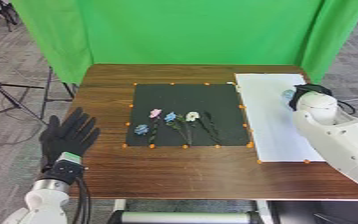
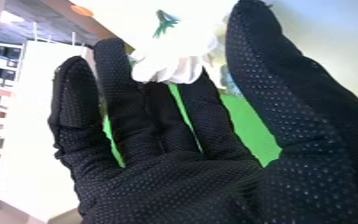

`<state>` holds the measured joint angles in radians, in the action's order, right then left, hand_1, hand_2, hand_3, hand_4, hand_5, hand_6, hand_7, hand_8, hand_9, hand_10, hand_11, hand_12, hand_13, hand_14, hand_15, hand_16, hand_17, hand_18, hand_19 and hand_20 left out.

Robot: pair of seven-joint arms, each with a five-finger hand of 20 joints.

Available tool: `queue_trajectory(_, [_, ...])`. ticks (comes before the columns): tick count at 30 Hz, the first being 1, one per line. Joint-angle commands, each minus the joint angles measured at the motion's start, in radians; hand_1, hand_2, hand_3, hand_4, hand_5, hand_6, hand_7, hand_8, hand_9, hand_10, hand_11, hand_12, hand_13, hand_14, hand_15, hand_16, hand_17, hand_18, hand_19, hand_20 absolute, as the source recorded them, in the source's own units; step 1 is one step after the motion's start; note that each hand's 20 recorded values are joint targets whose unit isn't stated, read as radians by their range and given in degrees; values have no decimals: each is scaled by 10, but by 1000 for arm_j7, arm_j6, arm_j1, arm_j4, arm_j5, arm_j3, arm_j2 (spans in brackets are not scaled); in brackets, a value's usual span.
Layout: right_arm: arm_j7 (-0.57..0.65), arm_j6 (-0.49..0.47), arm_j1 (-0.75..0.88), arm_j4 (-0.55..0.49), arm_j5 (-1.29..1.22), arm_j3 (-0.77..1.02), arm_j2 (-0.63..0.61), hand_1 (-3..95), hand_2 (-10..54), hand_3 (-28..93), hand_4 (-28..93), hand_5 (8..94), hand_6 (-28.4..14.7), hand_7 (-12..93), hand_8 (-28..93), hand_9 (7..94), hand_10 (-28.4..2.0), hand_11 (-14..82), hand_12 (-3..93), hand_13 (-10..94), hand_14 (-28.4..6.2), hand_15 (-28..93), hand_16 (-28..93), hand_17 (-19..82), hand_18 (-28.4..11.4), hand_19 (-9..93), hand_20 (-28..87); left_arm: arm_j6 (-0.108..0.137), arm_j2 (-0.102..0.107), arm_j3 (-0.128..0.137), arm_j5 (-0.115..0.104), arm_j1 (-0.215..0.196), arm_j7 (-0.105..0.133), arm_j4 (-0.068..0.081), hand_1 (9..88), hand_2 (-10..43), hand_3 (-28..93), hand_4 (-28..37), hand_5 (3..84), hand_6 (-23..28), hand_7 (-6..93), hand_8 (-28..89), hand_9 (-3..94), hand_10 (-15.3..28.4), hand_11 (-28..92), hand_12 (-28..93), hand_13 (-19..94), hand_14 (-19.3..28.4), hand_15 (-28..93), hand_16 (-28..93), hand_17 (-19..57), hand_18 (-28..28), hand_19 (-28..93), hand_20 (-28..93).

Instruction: Arrange flowers

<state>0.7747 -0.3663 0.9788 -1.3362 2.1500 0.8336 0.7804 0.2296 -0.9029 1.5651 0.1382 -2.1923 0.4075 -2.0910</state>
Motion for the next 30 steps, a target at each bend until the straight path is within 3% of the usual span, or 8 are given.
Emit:
queue_trajectory(1, [44, -4, 4, 1, 4, -8, 10, 457, -84, 826, -281, 447, -76, 140, -117, 393, -185, 130, 96, 394, -178, 460, 89, 302, -249, 828, 292, -5, -6, -2, -2, -7, 2, -2, 258, 100, 700, -283, 338, 66, 177, -106, 268, 134, 215, 109, 189, 138, 336, -74, -66, 123, 304, 89])
queue_trajectory(2, [39, 8, 12, -4, 10, -6, 7, 459, -83, 827, -281, 448, -76, 141, -117, 402, -186, 134, 98, 400, -177, 462, 89, 303, -248, 829, 291, -6, -7, -2, -3, -9, 5, -2, 258, 100, 699, -283, 339, 66, 177, -106, 268, 133, 215, 109, 189, 138, 336, -74, -66, 123, 304, 89])
queue_trajectory(4, [34, 20, 22, -8, 27, -5, 9, 485, -90, 823, -280, 494, -69, 160, -118, 500, -182, 171, 139, 467, -160, 476, 106, 327, -234, 838, 282, -10, -6, -3, -6, -10, 8, -2, 258, 100, 699, -283, 339, 66, 176, -107, 269, 133, 215, 109, 189, 138, 335, -74, -66, 123, 304, 89])
queue_trajectory(7, [15, 53, 56, -29, 54, 4, 4, 532, -94, 782, -282, 557, -50, 187, -126, 598, -160, 216, 185, 551, -123, 450, 223, 351, -224, 853, 285, -12, -7, -5, -6, -4, 7, -1, 258, 101, 699, -283, 339, 66, 177, -107, 269, 135, 216, 109, 189, 138, 336, -74, -66, 123, 304, 88])
queue_trajectory(10, [-5, 102, 88, -51, 79, 8, 1, 589, -95, 720, -283, 638, -36, 228, -34, 734, -120, 125, 349, 638, -75, 415, 342, 367, -219, 865, 314, -13, -9, -1, -2, -10, 6, -3, 258, 101, 699, -283, 339, 66, 177, -107, 269, 135, 214, 109, 189, 138, 335, -74, -66, 123, 304, 88])
queue_trajectory(12, [-20, 124, 103, -62, 104, 9, 0, 599, -91, 708, -283, 685, -25, 260, -5, 791, -106, 103, 386, 675, -67, 405, 370, 371, -218, 868, 327, -14, -11, 2, 3, -10, 2, -3, 258, 101, 699, -283, 339, 66, 177, -106, 269, 134, 213, 108, 189, 138, 336, -74, -66, 123, 304, 88])
queue_trajectory(24, [-19, 291, 227, -322, 234, 105, -53, 608, -61, 701, -283, 739, -12, 258, 12, 843, -96, 88, 396, 708, -64, 400, 383, 375, -217, 867, 340, -17, -13, 16, 2, -20, -2, -5, 257, 101, 699, -283, 339, 66, 176, -107, 269, 134, 213, 109, 189, 138, 335, -74, -66, 123, 303, 88])
queue_trajectory(30, [-86, 341, 196, -431, 276, 54, 7, 607, -63, 709, -283, 744, -14, 254, 18, 844, -97, 88, 398, 710, -61, 399, 387, 379, -219, 873, 342, -15, -13, 34, -2, -35, 1, -9, 257, 100, 700, -283, 338, 66, 175, -106, 268, 132, 211, 109, 188, 138, 332, -74, -66, 123, 303, 89])
